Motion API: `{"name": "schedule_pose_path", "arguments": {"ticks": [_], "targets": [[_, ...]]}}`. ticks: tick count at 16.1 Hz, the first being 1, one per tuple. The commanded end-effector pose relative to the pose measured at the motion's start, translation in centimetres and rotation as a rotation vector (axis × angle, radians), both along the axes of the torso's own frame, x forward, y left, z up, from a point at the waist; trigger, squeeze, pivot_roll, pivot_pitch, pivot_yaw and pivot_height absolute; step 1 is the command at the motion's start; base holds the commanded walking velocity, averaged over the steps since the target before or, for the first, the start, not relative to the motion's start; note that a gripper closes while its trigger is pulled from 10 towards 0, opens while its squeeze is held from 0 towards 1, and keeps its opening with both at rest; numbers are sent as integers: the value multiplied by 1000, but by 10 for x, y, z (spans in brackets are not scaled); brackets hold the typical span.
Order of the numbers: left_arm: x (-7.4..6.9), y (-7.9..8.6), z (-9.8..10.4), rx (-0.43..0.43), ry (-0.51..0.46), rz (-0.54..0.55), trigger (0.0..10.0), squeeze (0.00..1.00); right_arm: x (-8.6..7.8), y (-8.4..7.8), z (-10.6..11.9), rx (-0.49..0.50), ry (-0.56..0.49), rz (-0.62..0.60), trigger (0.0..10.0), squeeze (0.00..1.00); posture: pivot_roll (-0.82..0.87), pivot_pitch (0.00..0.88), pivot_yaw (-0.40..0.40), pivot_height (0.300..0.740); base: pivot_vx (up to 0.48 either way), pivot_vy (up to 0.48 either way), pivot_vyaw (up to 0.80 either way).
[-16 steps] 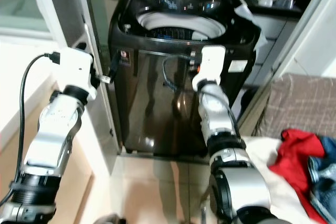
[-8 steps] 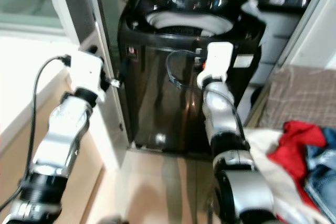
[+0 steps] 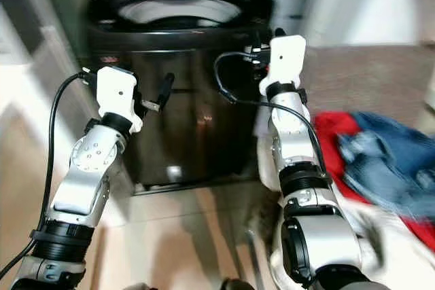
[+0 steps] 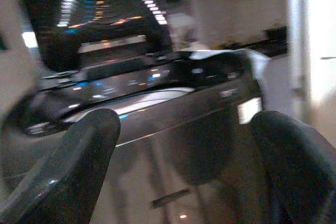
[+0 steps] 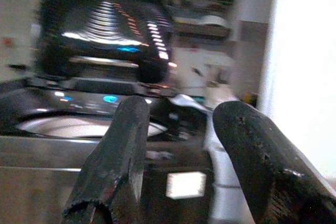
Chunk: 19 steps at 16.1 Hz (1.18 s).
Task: Clothes washing
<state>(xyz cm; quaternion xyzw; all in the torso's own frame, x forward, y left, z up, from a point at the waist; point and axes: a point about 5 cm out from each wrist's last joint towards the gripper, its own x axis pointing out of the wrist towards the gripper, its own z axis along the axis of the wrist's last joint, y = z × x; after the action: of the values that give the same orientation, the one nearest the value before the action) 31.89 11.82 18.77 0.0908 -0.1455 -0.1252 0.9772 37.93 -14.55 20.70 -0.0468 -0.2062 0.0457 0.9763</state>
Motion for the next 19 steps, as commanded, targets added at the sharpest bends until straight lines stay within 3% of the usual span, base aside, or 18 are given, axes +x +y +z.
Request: {"name": "schedule_pose_path", "arguments": {"ticks": [1,3,4,5,7,13,14,19], "targets": [[0,0,-3,-13,7,-2,10000,0,-1,-1,-1,5,5,-13,10000,0,-29,0,8,740,0,0,-738],[0,2,-5,-26,8,0,10000,0,-4,1,10,-51,-76,-22,10000,0,-29,0,8,740,0,0,-731],[0,2,-7,-36,9,-2,10000,0,-8,6,40,-112,-224,-16,10000,0,-36,0,14,740,0,0,-700],[0,1,-8,-36,10,-3,10000,0,-9,6,47,-119,-249,-14,10000,0,-36,0,14,740,0,0,-694],[0,-3,-8,-35,2,-15,10000,0,-6,1,53,-105,-254,-27,10000,0,-43,0,12,740,0,0,-684],[1,-7,-9,-38,-8,-29,10000,0,-4,-31,34,-57,-143,-155,10000,0,-60,0,14,740,0,0,-633],[1,-7,-9,-39,-8,-33,10000,0,-5,-38,36,-46,-160,-190,10000,1000,-65,0,18,740,0,0,0],[2,-12,-8,-33,-20,-49,10000,0,-6,-47,45,-62,-196,-257,10000,1000,-73,0,22,740,0,0,0]]}}
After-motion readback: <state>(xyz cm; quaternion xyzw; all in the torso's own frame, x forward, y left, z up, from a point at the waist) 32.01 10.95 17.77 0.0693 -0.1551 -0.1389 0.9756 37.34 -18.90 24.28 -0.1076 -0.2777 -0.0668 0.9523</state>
